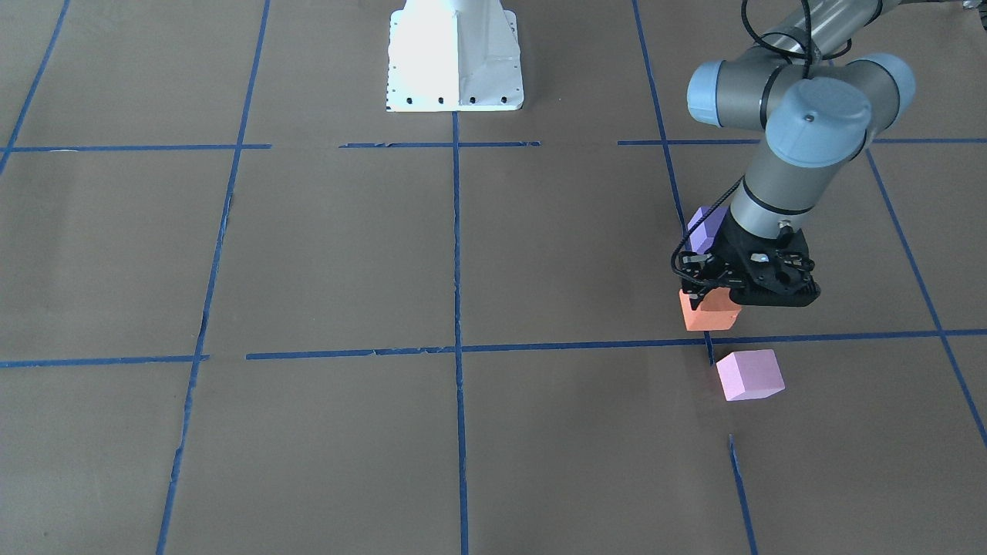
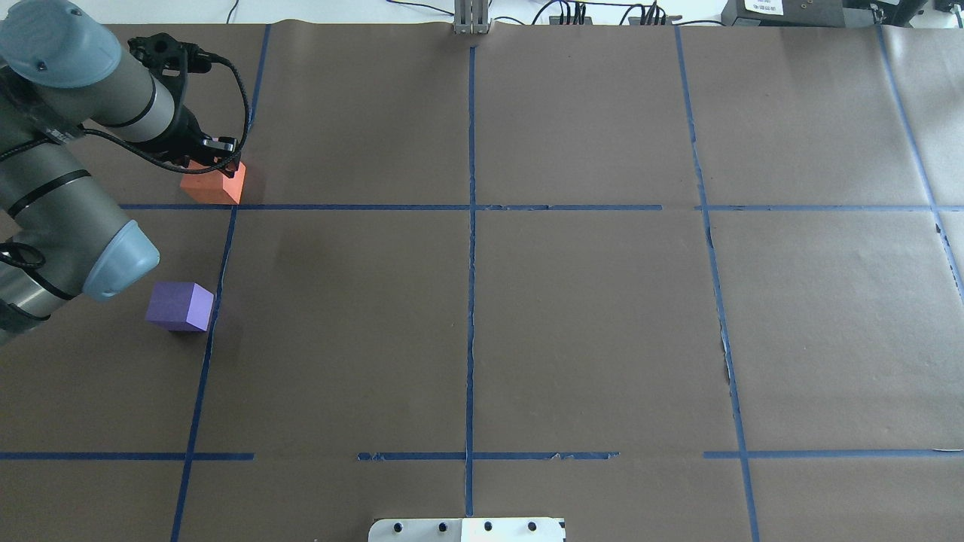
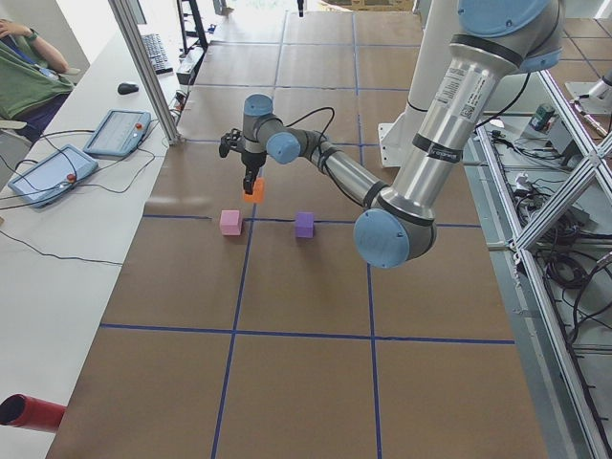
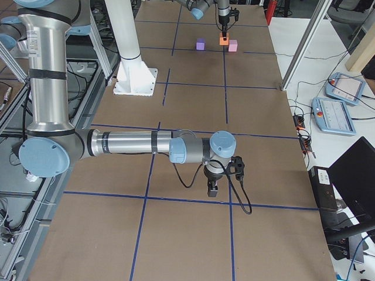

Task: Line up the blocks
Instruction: 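Carry the orange cube with the left gripper toward the pink cube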

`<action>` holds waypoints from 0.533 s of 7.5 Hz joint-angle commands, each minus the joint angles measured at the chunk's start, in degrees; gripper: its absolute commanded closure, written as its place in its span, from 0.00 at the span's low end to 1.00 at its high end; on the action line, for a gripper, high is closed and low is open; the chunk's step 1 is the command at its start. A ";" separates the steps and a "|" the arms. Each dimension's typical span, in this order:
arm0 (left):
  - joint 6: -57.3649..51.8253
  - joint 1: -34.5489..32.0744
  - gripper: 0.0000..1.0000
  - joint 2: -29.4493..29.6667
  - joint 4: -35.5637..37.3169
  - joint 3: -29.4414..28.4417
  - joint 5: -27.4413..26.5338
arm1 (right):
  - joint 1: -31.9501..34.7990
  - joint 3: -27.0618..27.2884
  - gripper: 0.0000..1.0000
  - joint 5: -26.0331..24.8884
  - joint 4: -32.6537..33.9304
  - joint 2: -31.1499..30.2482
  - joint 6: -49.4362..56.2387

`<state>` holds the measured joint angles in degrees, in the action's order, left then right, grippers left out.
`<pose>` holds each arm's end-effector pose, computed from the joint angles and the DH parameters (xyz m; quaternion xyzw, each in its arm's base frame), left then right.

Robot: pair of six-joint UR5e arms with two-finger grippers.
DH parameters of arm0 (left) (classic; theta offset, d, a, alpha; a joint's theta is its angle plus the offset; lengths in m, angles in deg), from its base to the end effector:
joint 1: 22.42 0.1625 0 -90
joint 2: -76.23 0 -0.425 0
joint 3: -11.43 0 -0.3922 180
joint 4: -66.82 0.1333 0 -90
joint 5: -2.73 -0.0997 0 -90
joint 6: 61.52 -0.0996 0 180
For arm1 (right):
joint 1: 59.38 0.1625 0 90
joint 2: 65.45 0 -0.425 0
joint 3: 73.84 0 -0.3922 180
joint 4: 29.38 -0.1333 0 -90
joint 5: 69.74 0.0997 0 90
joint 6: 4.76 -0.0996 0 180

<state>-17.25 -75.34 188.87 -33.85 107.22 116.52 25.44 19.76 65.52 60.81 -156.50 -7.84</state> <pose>0.3136 -0.5694 0.3759 0.1217 0.3607 0.0110 0.9246 0.0184 -0.4902 0.6359 -0.0087 -0.3851 -0.0248 0.9225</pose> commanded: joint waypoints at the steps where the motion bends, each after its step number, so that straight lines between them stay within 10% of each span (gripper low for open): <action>1: -0.15 -0.52 1.00 -4.78 -8.81 -3.31 0.30 | 0.00 0.00 0.00 0.00 0.08 0.00 0.00; 4: 0.73 -0.43 1.00 -5.23 -9.02 -3.15 3.79 | 0.00 0.00 0.00 0.00 -0.01 0.00 0.00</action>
<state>-16.78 -75.83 183.91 -42.60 103.93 118.13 25.44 19.76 65.52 60.81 -156.50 -7.84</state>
